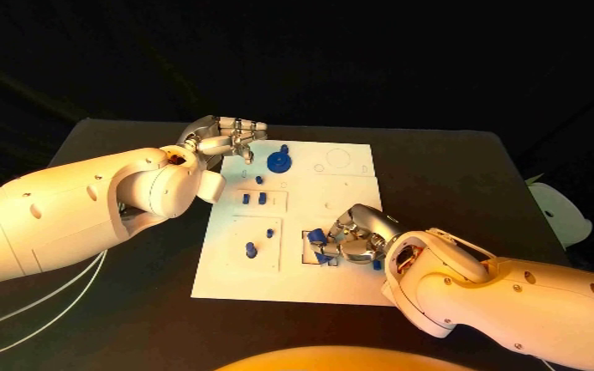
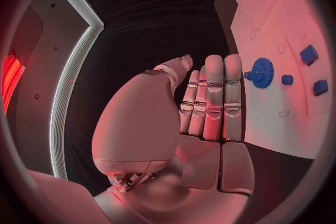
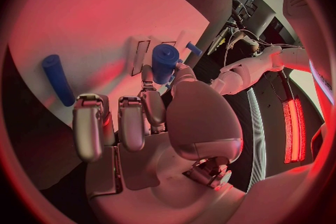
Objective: Assemble the parts on the task board
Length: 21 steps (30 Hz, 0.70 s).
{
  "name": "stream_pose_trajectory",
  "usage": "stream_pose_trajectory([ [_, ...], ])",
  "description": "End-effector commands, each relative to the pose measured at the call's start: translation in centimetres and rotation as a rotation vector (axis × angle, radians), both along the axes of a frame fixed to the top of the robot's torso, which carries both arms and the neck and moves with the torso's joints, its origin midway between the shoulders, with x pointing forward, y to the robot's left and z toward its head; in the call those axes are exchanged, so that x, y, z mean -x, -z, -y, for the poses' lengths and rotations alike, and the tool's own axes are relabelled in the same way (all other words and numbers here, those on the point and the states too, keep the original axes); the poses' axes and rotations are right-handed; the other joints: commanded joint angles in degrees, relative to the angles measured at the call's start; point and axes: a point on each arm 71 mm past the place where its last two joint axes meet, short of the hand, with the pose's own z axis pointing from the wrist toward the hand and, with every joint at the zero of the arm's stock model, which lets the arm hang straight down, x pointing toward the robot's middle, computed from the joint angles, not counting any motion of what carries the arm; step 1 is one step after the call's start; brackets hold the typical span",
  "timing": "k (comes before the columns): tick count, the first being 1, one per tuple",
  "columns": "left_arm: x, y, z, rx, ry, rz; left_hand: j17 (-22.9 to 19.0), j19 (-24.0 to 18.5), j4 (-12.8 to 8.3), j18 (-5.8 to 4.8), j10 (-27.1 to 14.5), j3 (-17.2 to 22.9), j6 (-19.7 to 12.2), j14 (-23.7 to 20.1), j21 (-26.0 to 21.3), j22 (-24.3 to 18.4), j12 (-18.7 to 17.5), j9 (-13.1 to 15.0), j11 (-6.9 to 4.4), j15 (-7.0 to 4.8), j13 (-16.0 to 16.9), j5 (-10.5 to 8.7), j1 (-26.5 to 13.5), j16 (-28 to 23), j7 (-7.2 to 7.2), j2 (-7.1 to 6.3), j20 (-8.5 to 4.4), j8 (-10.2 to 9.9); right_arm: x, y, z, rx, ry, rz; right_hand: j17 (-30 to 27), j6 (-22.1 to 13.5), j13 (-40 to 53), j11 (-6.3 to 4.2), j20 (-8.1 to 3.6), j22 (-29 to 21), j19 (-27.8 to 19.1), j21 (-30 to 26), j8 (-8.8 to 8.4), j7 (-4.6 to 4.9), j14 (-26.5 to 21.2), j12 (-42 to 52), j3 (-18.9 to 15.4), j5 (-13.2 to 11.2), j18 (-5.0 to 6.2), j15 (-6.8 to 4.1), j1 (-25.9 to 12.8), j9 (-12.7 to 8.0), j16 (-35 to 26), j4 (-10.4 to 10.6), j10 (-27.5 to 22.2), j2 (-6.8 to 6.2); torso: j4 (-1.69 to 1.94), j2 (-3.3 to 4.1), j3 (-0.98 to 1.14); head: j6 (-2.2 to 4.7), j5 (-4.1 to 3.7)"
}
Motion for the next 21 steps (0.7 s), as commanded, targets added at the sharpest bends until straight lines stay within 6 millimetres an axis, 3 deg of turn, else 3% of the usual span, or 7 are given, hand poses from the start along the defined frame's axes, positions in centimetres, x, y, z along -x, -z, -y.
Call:
stream_pose_trajectory([
  [1, 0.06, -0.12, 0.24, 0.012, 0.017, 0.005, -0.09, 0.37, -0.06, 0.83, -0.24, -0.28, -0.24, -0.41, -0.30, -0.08, 0.29, -0.07, -0.02, -0.01, -0.05, -0.15, 0.02, 0.05, 0.06, 0.36, 0.20, 0.26, 0.00, 0.33, -0.07, 0.017, -0.022, -0.026, 3.58, 0.28, -0.01, -0.02, -0.46, 13.31, 3.48, -0.18, 0.21, -0.12, 3.79, -0.18, -0.49, -0.60, -0.32, -0.36, -0.64, 0.20, 0.10, -0.07, 0.08, 0.24, -0.01, 0.01, 0.00, -0.10, 0.19],
  [6, 0.06, -0.11, 0.20, 0.011, 0.016, 0.004, -0.09, 0.37, -0.06, 0.83, -0.24, -0.28, -0.24, -0.41, -0.30, -0.08, 0.29, -0.07, -0.02, -0.01, -0.05, -0.15, 0.02, 0.05, 0.06, 0.36, 0.20, 0.26, 0.02, 0.33, -0.36, 0.017, -0.032, -0.031, 3.56, 0.23, 0.03, -0.02, -0.46, 13.30, 3.46, -0.21, 0.26, -0.13, 3.78, -0.26, -0.90, -1.36, -0.31, -0.36, -1.03, 0.47, 0.08, -0.09, 0.07, 0.13, 0.00, -0.01, 0.01, -0.23, 0.41],
  [11, 0.06, -0.11, 0.18, 0.011, 0.016, 0.004, -0.09, 0.37, -0.06, 0.83, -0.24, -0.28, -0.24, -0.41, -0.30, -0.08, 0.29, -0.07, -0.02, -0.01, -0.05, -0.15, 0.02, 0.05, 0.06, 0.36, 0.20, 0.26, -0.17, 0.36, -0.24, 0.020, -0.024, -0.022, 3.47, 0.09, 0.13, -0.01, -0.45, 13.27, 3.41, -0.30, 0.36, -0.13, 3.76, -0.42, -1.64, -4.49, -0.29, -0.35, -1.78, 1.09, 0.02, -0.10, 0.07, 0.16, -0.03, -0.01, 0.02, -0.22, 0.49],
  [17, 0.07, -0.13, 0.12, 0.011, 0.013, 0.005, -0.09, 0.37, -0.06, 0.83, -0.24, -0.28, -0.24, -0.41, -0.30, -0.08, 0.29, -0.07, -0.02, -0.01, -0.05, -0.15, 0.02, 0.05, 0.06, 0.36, 0.20, 0.26, -0.52, 0.31, 0.08, 0.022, -0.006, -0.004, 3.17, -0.10, -0.14, 0.06, -0.41, 13.17, 3.26, -0.64, 0.48, -0.07, 3.69, -1.09, -2.47, -10.28, -0.22, -0.29, -3.73, 1.89, -0.16, 0.01, -0.18, -0.31, -0.02, 0.04, 0.03, -0.31, 0.52],
  [21, 0.07, -0.14, 0.08, 0.010, 0.012, 0.006, -0.09, 0.37, -0.06, 0.83, -0.24, -0.28, -0.24, -0.41, -0.30, -0.08, 0.29, -0.07, -0.02, -0.01, -0.05, -0.15, 0.02, 0.05, 0.06, 0.36, 0.20, 0.26, -0.58, 0.22, 0.09, 0.016, -0.004, 0.005, 2.83, -0.33, -0.29, 0.12, -0.36, 13.08, 3.12, -0.97, 0.50, 0.01, 3.62, -1.52, -2.35, -15.30, -0.15, -0.24, -5.48, 2.43, -0.36, 0.07, -0.34, -1.37, -0.03, 0.00, 0.04, -0.29, 0.56],
])
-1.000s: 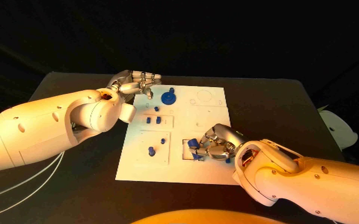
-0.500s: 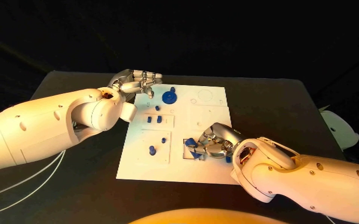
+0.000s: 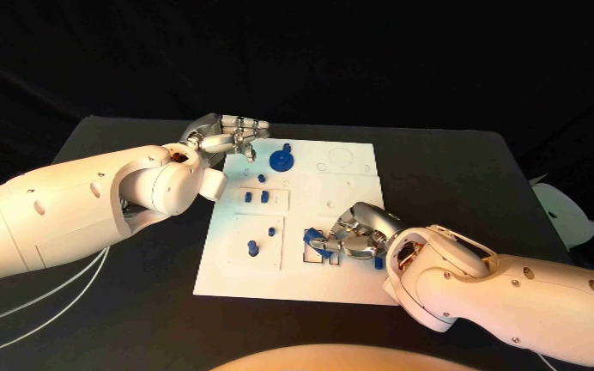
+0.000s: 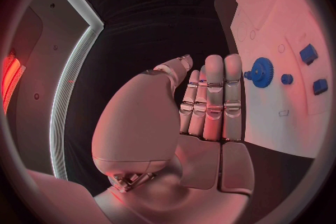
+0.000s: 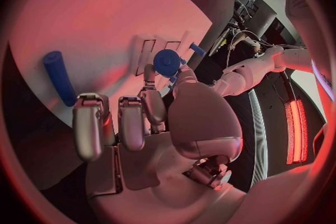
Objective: Assemble the parts on the task board
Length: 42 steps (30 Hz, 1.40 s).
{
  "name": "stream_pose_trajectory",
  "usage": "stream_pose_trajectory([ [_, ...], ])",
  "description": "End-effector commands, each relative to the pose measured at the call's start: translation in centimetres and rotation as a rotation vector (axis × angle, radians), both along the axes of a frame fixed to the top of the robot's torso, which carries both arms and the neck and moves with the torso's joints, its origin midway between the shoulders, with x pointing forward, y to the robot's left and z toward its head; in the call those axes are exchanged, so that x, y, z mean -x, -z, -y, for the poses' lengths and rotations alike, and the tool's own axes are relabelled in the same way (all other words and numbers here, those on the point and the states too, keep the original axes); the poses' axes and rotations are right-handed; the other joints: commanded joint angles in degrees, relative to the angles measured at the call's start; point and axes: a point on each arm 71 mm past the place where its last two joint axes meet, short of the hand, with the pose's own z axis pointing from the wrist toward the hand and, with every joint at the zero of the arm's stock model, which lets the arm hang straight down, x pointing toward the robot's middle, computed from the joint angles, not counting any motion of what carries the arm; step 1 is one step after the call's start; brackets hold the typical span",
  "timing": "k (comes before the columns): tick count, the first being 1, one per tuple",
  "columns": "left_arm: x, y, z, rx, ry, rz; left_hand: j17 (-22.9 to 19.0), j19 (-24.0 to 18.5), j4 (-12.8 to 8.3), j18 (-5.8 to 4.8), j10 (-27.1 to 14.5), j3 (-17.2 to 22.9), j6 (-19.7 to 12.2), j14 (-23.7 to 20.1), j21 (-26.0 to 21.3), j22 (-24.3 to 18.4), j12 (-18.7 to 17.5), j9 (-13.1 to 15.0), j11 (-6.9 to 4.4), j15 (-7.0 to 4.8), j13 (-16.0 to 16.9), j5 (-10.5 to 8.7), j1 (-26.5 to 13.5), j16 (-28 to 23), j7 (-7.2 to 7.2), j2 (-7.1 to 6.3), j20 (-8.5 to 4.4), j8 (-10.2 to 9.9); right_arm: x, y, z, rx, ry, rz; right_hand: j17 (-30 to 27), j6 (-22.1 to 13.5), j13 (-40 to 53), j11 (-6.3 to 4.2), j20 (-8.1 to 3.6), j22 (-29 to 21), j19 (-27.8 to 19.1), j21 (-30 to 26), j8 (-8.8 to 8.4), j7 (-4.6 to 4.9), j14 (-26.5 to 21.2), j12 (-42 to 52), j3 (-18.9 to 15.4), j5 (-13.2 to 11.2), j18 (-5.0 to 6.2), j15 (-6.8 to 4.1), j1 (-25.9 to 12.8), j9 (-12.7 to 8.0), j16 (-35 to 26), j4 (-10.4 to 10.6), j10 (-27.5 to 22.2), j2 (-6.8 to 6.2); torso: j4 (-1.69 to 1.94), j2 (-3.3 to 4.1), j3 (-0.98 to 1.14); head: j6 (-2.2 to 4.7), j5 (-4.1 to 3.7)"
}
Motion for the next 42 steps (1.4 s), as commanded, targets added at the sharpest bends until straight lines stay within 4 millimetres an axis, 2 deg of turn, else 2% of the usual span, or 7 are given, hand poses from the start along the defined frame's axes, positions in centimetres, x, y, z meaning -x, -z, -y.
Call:
stream_pose_trajectory([
  [1, 0.1, -0.1, 0.2, 0.011, 0.012, 0.007, -0.09, 0.37, -0.06, 0.82, -0.24, -0.28, -0.24, -0.41, -0.30, -0.09, 0.29, -0.08, -0.02, -0.01, -0.04, -0.15, 0.02, 0.05, 0.06, 0.37, 0.20, 0.26, 0.0, -0.1, -0.1, 0.001, -0.006, 0.018, 2.79, -0.51, -0.12, 0.14, -0.35, 13.02, 3.10, -0.26, 0.27, 0.14, 3.61, -0.48, -0.05, -3.09, -0.14, -0.22, -1.50, 0.37, -0.37, 0.14, -0.38, -0.73, -0.02, 0.01, 0.03, 0.00, 0.06],
  [7, 0.1, -0.1, 0.2, 0.010, 0.008, 0.008, -0.15, 0.46, -0.08, 0.81, -0.36, -0.39, -0.26, -0.42, -0.30, -0.07, 0.46, -0.11, -0.02, -0.02, -0.04, -0.13, 0.08, 0.11, 0.06, 0.44, 0.20, 0.31, 0.1, -0.3, -0.1, -0.006, -0.010, 0.033, 2.76, -0.61, -0.33, 0.17, -0.33, 13.01, 3.07, -0.32, 0.26, 0.16, 3.60, -0.81, 0.25, -3.54, -0.13, -0.20, -1.90, 0.55, -0.39, 0.15, -0.53, -1.18, 0.00, 0.00, 0.00, -0.01, -0.05],
  [11, 0.1, -0.2, 0.1, 0.009, 0.006, 0.009, -0.15, 0.46, -0.08, 0.81, -0.36, -0.39, -0.26, -0.42, -0.30, -0.07, 0.46, -0.11, -0.02, -0.02, -0.04, -0.13, 0.08, 0.11, 0.06, 0.44, 0.20, 0.31, 0.4, -0.5, -0.2, -0.013, -0.019, 0.036, 2.92, -0.53, 0.02, 0.13, -0.32, 13.06, 3.15, -0.12, 0.38, 0.10, 3.64, -0.56, 0.99, -1.99, -0.17, -0.22, -2.09, 0.87, -0.33, 0.12, -0.34, -0.90, 0.00, 0.02, 0.01, -0.03, -0.03],
  [33, 0.0, -0.1, 0.0, 0.009, 0.005, 0.009, -0.15, 0.46, -0.08, 0.81, -0.36, -0.39, -0.26, -0.42, -0.30, -0.07, 0.46, -0.11, -0.02, -0.02, -0.04, -0.13, 0.08, 0.11, 0.06, 0.44, 0.20, 0.31, 1.5, -0.7, -0.9, -0.001, -0.087, -0.013, 3.17, -0.28, 0.48, -0.02, -0.39, 13.14, 3.26, 0.16, 0.59, -0.07, 3.71, -0.28, 1.71, 0.22, -0.22, -0.33, -2.67, 1.46, -0.22, 0.04, -0.03, 0.42, -0.01, 0.01, -0.03, -0.22, -0.09],
  [42, 0.0, -0.1, 0.0, 0.008, 0.004, 0.008, -0.15, 0.46, -0.08, 0.81, -0.36, -0.39, -0.26, -0.42, -0.30, -0.07, 0.46, -0.11, -0.02, -0.02, -0.04, -0.13, 0.08, 0.11, 0.06, 0.44, 0.20, 0.31, 1.6, -0.7, -1.0, 0.000, -0.096, -0.012, 3.24, -0.37, 0.68, -0.07, -0.45, 13.15, 3.26, 0.18, 0.56, -0.12, 3.72, -0.29, 1.88, 2.77, -0.23, -0.38, -1.39, 1.86, -0.20, -0.10, 0.06, 1.02, -0.02, 0.00, 0.00, -0.24, -0.07],
])
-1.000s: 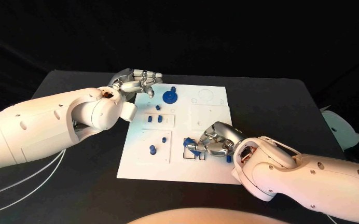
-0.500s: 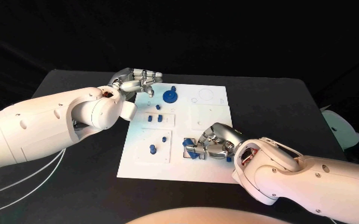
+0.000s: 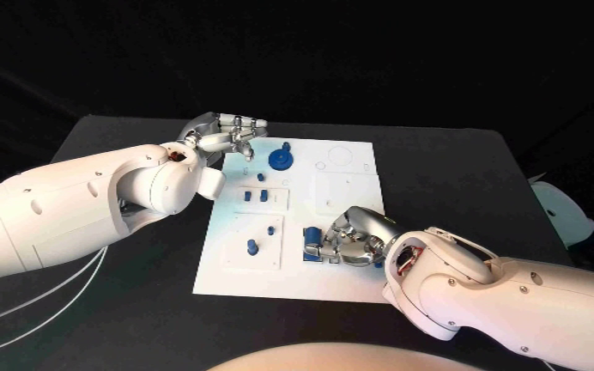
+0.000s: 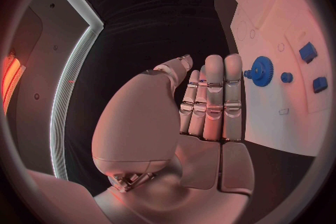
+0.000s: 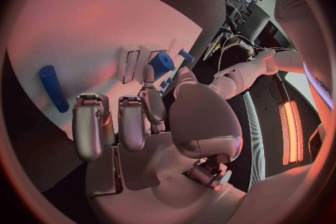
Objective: Assemble the parts on the task board
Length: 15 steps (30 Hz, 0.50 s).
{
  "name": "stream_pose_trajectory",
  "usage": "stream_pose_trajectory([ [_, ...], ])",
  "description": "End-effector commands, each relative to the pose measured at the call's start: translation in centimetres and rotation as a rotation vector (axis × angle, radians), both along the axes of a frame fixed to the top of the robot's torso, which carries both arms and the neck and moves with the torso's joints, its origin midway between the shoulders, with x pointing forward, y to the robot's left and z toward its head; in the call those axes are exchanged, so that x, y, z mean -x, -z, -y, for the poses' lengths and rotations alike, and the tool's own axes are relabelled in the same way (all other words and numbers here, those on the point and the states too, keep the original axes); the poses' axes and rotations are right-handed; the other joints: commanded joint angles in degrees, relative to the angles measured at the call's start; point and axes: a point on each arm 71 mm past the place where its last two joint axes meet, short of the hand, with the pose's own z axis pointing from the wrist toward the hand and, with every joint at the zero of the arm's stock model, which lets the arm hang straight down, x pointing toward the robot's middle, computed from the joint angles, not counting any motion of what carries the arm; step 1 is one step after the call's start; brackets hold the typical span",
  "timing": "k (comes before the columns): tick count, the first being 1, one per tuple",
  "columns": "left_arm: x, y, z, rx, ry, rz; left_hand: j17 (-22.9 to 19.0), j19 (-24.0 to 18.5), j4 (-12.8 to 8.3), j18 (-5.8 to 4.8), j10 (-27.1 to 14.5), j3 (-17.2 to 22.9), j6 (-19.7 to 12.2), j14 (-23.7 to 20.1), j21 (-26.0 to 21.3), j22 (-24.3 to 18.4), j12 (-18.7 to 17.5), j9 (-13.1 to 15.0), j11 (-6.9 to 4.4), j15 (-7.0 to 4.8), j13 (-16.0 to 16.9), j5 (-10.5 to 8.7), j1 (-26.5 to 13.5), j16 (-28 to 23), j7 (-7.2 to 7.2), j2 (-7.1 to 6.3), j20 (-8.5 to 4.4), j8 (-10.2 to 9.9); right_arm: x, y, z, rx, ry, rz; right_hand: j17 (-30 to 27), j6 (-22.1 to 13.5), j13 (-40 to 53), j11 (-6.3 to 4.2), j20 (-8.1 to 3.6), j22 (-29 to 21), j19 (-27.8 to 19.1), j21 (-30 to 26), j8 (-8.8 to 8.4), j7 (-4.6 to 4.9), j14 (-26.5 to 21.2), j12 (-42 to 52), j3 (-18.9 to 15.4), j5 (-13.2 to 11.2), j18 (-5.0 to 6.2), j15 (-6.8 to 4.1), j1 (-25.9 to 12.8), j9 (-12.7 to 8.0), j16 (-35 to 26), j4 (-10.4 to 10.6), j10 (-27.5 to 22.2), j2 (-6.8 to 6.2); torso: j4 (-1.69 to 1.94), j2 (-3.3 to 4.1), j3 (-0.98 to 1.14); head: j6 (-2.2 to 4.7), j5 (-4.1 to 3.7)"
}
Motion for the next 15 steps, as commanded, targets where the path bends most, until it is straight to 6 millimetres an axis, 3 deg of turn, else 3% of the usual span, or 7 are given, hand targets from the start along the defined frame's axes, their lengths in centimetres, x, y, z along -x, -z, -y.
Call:
stream_pose_trajectory([
  [1, 0.02, -0.12, 0.14, 0.009, 0.008, 0.007, -0.06, 0.25, -0.08, 0.82, -0.36, -0.39, -0.26, -0.42, -0.30, -0.07, 0.20, -0.06, -0.02, -0.02, -0.04, -0.13, 0.08, 0.11, 0.06, 0.44, -0.01, 0.31, 0.17, 0.00, -0.15, 0.009, -0.030, 0.002, 3.29, -0.18, 0.16, -0.29, -0.47, 13.18, 3.27, 0.21, 0.34, -0.34, 3.73, 0.26, 0.45, 1.00, -0.23, -0.39, 1.08, 0.17, 0.03, -0.13, 0.28, 0.43, -0.02, 0.01, 0.02, 0.01, 0.09],
  [15, 0.03, -0.11, 0.10, 0.009, 0.009, 0.006, -0.10, 0.30, -0.10, 0.82, -0.41, -0.44, -0.29, -0.41, -0.33, -0.08, 0.32, -0.09, -0.03, -0.03, -0.03, -0.11, 0.16, 0.15, 0.06, 0.52, -0.02, 0.32, 0.03, 0.15, 0.32, 0.037, -0.034, 0.006, 4.02, 0.00, 0.92, -0.58, -0.67, 13.36, 3.52, 0.84, 0.33, -0.62, 3.87, 0.65, 1.56, 3.45, -0.36, -0.63, 9.52, 0.87, 0.37, -1.56, 0.70, 1.56, -0.02, -0.01, 0.02, 0.01, 0.22],
])
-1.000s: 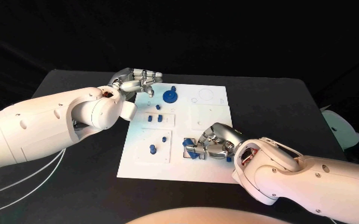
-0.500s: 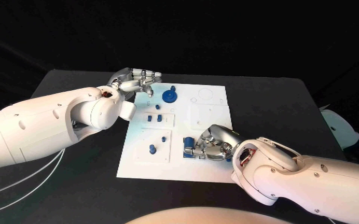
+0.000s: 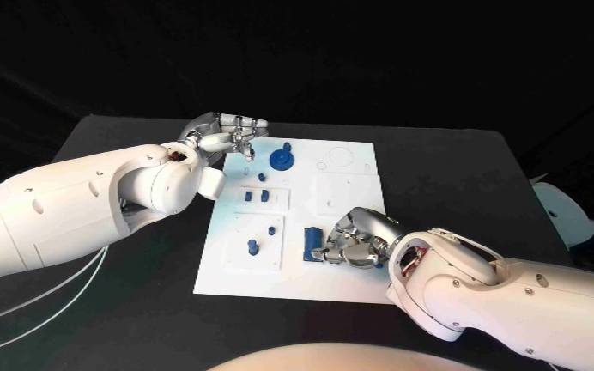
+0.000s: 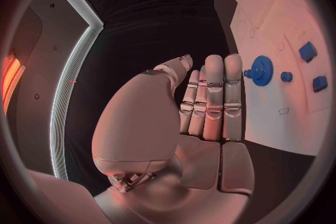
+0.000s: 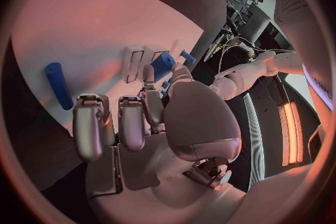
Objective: Assemble the parts on the task board
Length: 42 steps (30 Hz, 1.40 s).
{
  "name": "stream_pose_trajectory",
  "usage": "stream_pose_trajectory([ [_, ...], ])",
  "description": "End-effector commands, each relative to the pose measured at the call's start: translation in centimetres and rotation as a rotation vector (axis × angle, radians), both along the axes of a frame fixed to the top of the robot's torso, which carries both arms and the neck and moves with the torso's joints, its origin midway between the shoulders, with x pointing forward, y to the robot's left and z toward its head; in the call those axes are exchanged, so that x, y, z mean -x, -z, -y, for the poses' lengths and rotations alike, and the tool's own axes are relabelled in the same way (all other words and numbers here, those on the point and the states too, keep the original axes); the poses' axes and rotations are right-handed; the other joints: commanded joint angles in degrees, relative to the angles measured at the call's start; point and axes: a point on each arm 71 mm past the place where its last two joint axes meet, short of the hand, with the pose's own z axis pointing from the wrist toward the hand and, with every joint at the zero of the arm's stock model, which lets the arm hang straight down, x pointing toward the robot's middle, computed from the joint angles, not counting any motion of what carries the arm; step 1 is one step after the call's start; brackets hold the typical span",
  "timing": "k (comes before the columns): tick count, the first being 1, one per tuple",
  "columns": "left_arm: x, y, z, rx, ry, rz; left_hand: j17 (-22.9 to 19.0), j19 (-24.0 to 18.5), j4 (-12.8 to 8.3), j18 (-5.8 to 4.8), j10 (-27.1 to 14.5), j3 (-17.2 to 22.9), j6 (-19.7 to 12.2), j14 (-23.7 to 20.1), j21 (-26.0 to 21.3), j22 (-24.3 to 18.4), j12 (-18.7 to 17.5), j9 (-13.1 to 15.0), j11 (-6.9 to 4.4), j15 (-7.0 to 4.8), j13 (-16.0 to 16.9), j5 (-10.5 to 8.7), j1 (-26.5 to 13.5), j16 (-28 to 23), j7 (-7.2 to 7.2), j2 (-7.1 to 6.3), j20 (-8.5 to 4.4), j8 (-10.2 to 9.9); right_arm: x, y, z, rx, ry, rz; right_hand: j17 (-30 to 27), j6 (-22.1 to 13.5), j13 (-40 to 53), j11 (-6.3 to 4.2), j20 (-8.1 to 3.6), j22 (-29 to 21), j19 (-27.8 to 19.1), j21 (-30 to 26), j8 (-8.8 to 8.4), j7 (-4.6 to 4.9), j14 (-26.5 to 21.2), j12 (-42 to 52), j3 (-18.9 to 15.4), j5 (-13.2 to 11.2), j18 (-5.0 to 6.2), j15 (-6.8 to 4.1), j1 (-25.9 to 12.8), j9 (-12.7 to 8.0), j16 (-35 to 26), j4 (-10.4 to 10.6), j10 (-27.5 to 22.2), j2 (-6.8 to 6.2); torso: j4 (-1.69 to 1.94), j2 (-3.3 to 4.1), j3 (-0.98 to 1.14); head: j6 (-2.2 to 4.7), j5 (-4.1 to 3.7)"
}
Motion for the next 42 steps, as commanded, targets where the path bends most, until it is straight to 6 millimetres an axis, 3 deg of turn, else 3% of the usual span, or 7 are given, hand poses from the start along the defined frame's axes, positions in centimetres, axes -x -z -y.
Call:
stream_pose_trajectory([
  [1, 0.0, -0.1, 0.2, 0.009, 0.010, 0.006, -0.05, 0.30, 0.06, 0.82, -0.41, -0.28, -0.29, -0.41, -0.33, -0.08, 0.32, -0.09, -0.03, -0.03, -0.03, -0.11, 0.16, 0.15, 0.06, 0.52, -0.02, 0.32, 0.0, 0.1, -0.1, 0.025, -0.028, 0.002, 4.07, 0.03, -0.16, -0.16, -0.25, 13.37, 3.53, 0.29, 0.32, -0.23, 4.00, 0.18, 0.14, 0.17, -0.37, -0.35, 1.33, 0.11, 0.39, -0.24, 0.28, 0.15, 0.02, 0.00, 0.02, -0.06, 0.04],
  [12, 0.0, -0.1, 0.2, 0.009, 0.010, 0.005, -0.05, 0.30, 0.06, 0.82, -0.41, -0.28, -0.29, -0.41, -0.33, -0.08, 0.32, -0.09, -0.03, -0.03, -0.03, -0.11, 0.16, 0.15, 0.06, 0.52, -0.02, 0.32, -0.7, 0.6, -0.2, 0.049, -0.007, 0.001, 4.24, 0.29, 0.16, -0.15, -0.27, 13.44, 3.62, 0.51, 0.35, -0.23, 4.03, 0.45, -0.05, 0.16, -0.42, -0.35, 1.13, 0.24, 0.47, 0.86, 0.50, 1.17, 0.04, 0.02, 0.00, 0.00, 0.01],
  [17, 0.0, -0.1, 0.1, 0.009, 0.012, 0.003, -0.08, 0.26, 0.07, 0.84, -0.47, -0.32, -0.29, -0.42, -0.46, -0.19, 0.40, -0.11, -0.02, -0.02, -0.04, -0.11, 0.17, 0.17, 0.06, 0.56, -0.02, 0.35, -0.7, 0.7, -0.4, 0.047, -0.013, -0.001, 4.19, 0.25, 0.13, -0.19, -0.28, 13.39, 3.56, 0.37, 0.34, -0.26, 4.02, 0.35, -0.26, -0.08, -0.39, -0.36, 1.65, 0.31, 0.45, 0.69, 0.48, 0.81, 0.04, 0.02, 0.01, 0.02, 0.08],
  [23, 0.1, -0.1, 0.1, 0.009, 0.012, 0.003, -0.08, 0.26, 0.07, 0.84, -0.47, -0.32, -0.29, -0.42, -0.46, -0.19, 0.40, -0.11, -0.02, -0.02, -0.04, -0.11, 0.17, 0.17, 0.06, 0.56, -0.02, 0.35, -0.5, 0.6, -0.3, 0.041, -0.023, -0.001, 4.03, 0.19, 0.07, -0.11, -0.27, 13.32, 3.45, 0.12, 0.31, -0.17, 3.97, 0.09, -1.23, -2.36, -0.34, -0.33, 2.83, 0.52, 0.35, 0.45, 0.37, -0.32, 0.00, 0.02, 0.00, 0.07, 0.12],
  [30, 0.1, -0.1, 0.0, 0.008, 0.010, 0.002, -0.08, 0.26, 0.07, 0.84, -0.47, -0.32, -0.29, -0.42, -0.46, -0.19, 0.40, -0.11, -0.02, -0.02, -0.04, -0.11, 0.17, 0.17, 0.06, 0.56, -0.02, 0.35, -0.3, 0.3, 0.0, 0.030, -0.028, 0.006, 3.74, 0.06, -0.01, 0.08, -0.13, 13.18, 3.23, -0.38, 0.32, 0.02, 3.90, -0.24, -3.08, -8.17, -0.23, -0.16, 2.09, 0.84, 0.18, 1.07, 0.20, -1.87, -0.01, 0.01, 0.02, 0.13, 0.22],
  [37, 0.1, -0.1, 0.0, 0.008, 0.008, 0.003, -0.08, 0.26, 0.07, 0.84, -0.47, -0.32, -0.29, -0.42, -0.46, -0.19, 0.40, -0.11, -0.02, -0.02, -0.04, -0.11, 0.17, 0.17, 0.06, 0.56, -0.02, 0.35, -0.1, 0.0, 0.8, 0.015, -0.016, 0.020, 3.68, 0.01, -0.03, 0.09, -0.11, 13.15, 3.18, -0.49, 0.31, 0.03, 3.88, -0.29, -3.18, -8.49, -0.21, -0.15, 2.17, 0.89, 0.14, 1.05, 0.17, -2.01, 0.00, 0.00, 0.01, 0.07, 0.25],
  [42, 0.1, -0.1, -0.1, 0.007, 0.005, 0.005, -0.08, 0.26, 0.07, 0.84, -0.47, -0.32, -0.29, -0.42, -0.46, -0.19, 0.40, -0.11, -0.02, -0.02, -0.04, -0.11, 0.17, 0.17, 0.06, 0.56, -0.02, 0.35, -0.2, -0.5, 2.4, -0.006, 0.007, 0.046, 3.76, -1.13, -0.05, 0.36, 0.00, 13.17, 3.21, -0.41, -0.61, 0.44, 3.90, -0.46, -2.58, -6.46, -0.23, 0.05, 3.59, 0.59, 0.16, 0.84, 0.07, -0.52, -0.03, -0.05, -0.02, 0.05, 0.16],
])
